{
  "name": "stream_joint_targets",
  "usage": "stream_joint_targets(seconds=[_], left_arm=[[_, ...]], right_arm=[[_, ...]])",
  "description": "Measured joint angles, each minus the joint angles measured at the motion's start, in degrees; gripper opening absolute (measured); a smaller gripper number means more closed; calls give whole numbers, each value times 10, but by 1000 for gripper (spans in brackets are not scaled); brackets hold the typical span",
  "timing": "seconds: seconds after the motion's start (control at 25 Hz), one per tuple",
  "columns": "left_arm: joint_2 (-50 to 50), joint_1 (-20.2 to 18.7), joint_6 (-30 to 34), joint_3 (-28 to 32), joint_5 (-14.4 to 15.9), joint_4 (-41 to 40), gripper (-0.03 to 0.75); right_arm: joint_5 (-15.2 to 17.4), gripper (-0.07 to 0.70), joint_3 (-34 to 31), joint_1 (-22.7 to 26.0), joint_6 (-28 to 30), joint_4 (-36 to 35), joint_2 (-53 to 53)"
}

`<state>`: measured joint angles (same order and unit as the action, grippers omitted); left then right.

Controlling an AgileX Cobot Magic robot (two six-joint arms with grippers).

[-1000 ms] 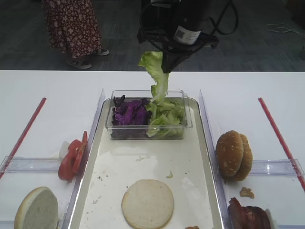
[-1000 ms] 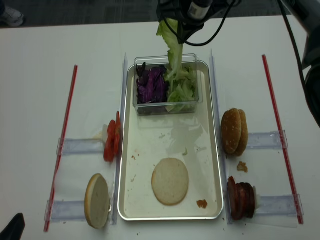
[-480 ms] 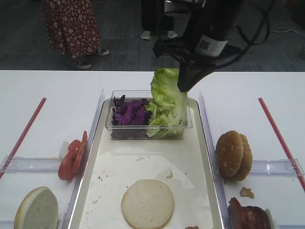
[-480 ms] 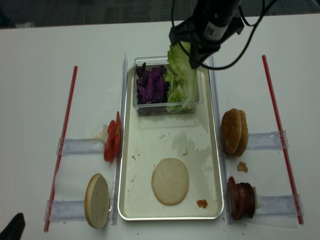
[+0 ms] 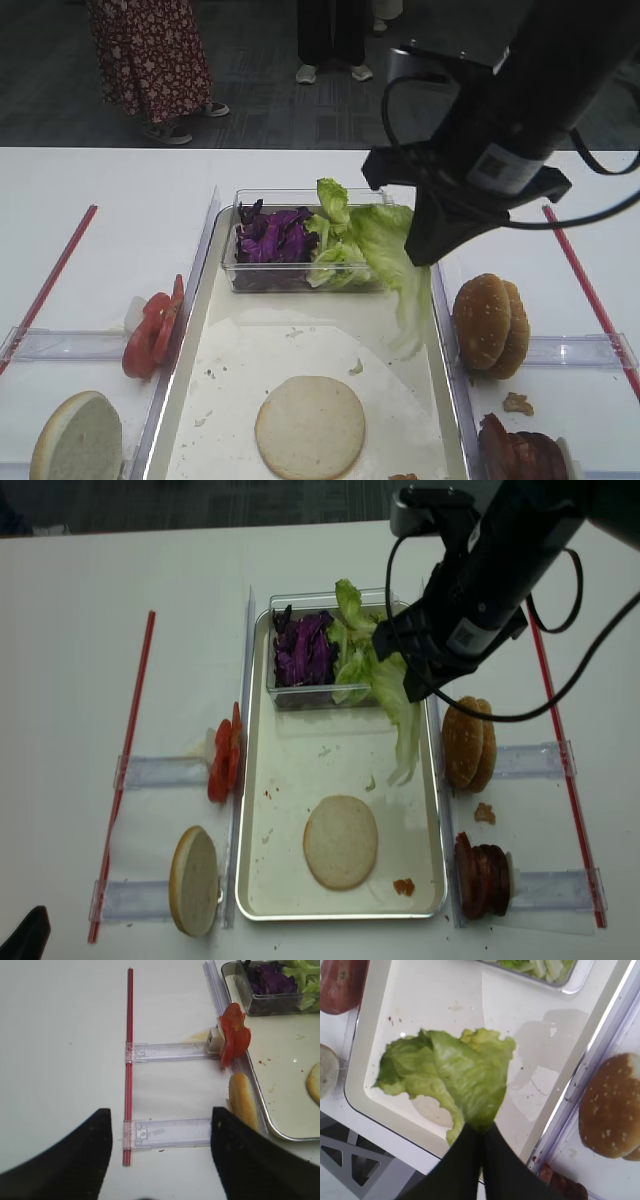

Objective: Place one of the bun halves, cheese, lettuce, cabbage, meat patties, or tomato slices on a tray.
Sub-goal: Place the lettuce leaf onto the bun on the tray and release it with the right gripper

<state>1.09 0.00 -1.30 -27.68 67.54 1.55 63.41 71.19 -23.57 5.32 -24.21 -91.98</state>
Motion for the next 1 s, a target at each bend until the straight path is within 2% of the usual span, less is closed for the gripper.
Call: stream_joint_targets(seconds=[0.24, 0.52, 0.8, 1.0], left_arm=[[0, 0, 0, 0, 0, 0, 412], [0, 0, 0, 0, 0, 0, 412], [0, 0, 0, 0, 0, 0, 412], [0, 0, 0, 0, 0, 0, 412]], right_arm=[[-31, 34, -101, 0, 22, -22, 57], [-68, 34, -180, 0, 40, -42, 80], [-99, 34, -191, 0, 85, -105, 78], [-108, 34, -191, -1, 130, -168, 46]])
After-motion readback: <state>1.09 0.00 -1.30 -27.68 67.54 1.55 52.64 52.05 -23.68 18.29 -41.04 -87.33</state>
